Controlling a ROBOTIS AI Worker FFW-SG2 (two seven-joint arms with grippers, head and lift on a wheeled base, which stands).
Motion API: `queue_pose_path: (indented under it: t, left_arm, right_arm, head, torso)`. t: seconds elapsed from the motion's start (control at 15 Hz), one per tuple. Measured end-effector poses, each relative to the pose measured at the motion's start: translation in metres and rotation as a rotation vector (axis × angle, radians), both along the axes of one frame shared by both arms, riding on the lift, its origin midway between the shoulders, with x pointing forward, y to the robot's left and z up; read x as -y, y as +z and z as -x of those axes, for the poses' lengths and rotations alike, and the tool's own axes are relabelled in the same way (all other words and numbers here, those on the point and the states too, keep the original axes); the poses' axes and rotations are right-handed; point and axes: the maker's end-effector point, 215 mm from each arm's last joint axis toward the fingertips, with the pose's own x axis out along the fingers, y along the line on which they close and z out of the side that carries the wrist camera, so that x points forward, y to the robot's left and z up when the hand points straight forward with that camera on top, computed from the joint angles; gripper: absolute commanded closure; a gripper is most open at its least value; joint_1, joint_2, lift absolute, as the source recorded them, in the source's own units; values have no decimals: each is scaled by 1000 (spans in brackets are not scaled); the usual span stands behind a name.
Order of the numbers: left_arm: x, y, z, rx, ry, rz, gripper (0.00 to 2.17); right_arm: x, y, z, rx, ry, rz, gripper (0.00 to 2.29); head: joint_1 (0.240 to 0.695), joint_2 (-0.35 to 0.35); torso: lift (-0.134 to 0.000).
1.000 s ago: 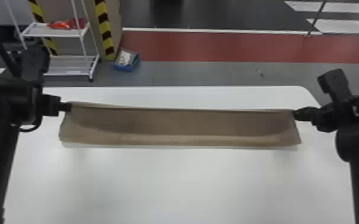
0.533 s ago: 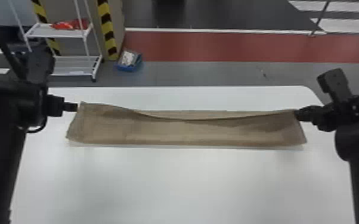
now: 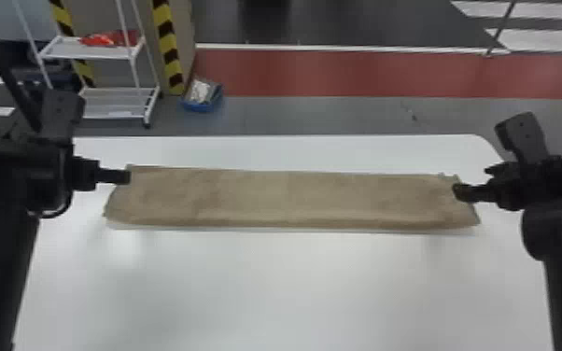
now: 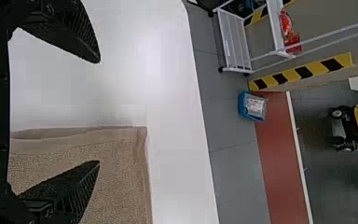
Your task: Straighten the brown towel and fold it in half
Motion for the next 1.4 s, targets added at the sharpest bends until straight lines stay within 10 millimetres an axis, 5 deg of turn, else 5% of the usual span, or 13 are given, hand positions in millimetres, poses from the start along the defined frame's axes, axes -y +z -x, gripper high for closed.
queue_pose_path:
  t: [1.4]
  left_arm:
    - [0, -10, 12, -20, -2, 28, 90]
  right_arm:
    - [2, -5, 12, 7, -8, -10, 33]
  head:
    - [695, -30]
  torso:
    - [-123]
